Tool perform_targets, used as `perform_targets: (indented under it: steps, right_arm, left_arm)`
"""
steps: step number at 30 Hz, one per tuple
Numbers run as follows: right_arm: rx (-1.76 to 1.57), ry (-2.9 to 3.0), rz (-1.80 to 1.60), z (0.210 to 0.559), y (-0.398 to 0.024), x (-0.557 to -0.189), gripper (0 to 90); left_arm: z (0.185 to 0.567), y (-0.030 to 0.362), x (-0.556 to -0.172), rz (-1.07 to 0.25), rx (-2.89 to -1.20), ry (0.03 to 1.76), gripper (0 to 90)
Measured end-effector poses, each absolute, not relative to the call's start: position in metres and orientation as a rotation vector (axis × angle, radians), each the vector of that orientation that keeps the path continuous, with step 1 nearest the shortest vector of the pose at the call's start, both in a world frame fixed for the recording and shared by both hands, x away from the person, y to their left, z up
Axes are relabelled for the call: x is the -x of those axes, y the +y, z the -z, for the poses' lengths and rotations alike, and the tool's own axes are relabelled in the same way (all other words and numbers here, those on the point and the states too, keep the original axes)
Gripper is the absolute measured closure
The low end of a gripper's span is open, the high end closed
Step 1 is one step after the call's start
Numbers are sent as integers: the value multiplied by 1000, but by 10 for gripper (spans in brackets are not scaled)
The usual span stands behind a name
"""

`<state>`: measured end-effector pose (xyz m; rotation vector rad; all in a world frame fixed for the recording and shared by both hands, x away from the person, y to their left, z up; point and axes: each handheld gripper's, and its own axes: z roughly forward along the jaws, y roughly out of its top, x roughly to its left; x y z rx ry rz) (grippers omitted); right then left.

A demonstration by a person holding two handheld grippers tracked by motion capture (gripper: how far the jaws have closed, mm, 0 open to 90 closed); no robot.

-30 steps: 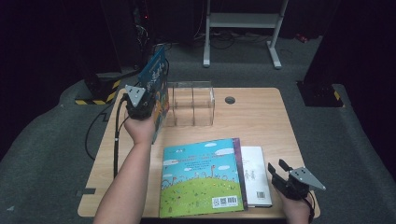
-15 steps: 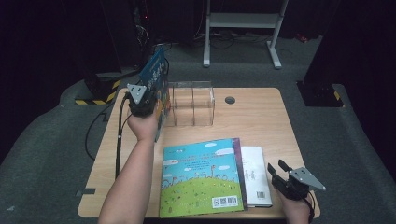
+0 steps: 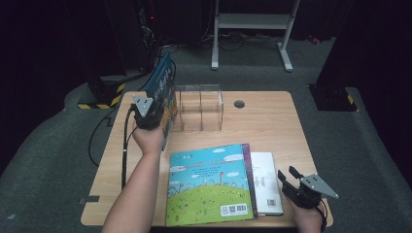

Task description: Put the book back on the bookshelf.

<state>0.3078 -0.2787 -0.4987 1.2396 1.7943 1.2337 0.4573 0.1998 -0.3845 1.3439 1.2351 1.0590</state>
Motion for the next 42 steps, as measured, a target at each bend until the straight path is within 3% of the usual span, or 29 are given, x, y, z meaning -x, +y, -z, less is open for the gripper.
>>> perform_targets:
  steps: [17, 26, 31, 42]
  right_arm:
    - [-1227, 1826, -1207, 502, -273, -309, 506]
    - [-1221, 1829, -1207, 502, -272, -308, 504]
    - [-1217, 1834, -1206, 502, -270, -308, 504]
    - [-1218, 1828, -1214, 501, -273, -308, 505]
  left_arm:
    - [391, 208, -439, -1025, -1401, 1249, 804]
    - [380, 207, -440, -1015, -1425, 1224, 698]
    - [377, 206, -443, -998, -1425, 1253, 821]
    - [366, 196, -456, -1035, -1402, 1292, 833]
